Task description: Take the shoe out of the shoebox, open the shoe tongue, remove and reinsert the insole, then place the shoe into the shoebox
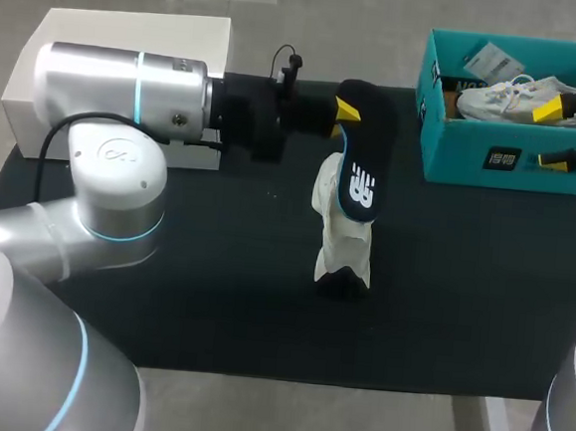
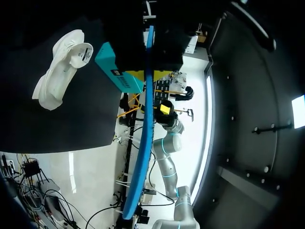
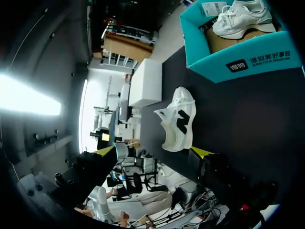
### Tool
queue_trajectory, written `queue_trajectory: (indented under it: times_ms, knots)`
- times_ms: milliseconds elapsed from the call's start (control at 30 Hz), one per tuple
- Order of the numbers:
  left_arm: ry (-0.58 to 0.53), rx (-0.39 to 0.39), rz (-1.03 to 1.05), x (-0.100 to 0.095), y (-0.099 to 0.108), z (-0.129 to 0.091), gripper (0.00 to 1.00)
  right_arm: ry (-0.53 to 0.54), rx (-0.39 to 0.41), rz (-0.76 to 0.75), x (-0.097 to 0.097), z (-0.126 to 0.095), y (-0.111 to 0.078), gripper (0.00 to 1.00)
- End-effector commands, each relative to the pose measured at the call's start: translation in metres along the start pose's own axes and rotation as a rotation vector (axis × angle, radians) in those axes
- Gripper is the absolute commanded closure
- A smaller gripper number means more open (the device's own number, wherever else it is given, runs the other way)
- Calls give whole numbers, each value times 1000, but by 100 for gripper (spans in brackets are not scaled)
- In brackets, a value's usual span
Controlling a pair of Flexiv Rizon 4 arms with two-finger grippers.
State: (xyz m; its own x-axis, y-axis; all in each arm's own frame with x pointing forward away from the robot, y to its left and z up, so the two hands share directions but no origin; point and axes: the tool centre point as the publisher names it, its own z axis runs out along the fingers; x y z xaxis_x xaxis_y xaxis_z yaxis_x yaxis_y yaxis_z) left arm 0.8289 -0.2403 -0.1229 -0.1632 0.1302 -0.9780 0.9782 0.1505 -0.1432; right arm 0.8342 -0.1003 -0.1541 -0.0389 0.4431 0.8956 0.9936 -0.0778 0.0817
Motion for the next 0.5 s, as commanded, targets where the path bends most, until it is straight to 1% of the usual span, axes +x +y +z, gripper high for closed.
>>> queue_trajectory:
  times_ms: [33, 400, 500]
  knots:
    - [2, -4, -1, 0, -2, 0, 100, -41, -1, 2, 7, -6, -4, 0]
    - [7, -9, -11, 0, -7, 2, 100, -41, -1, 2, 7, -6, -4, 0]
    - [5, -9, -11, -2, -7, 1, 100, -97, 10, 0, -8, -13, -8, 0]
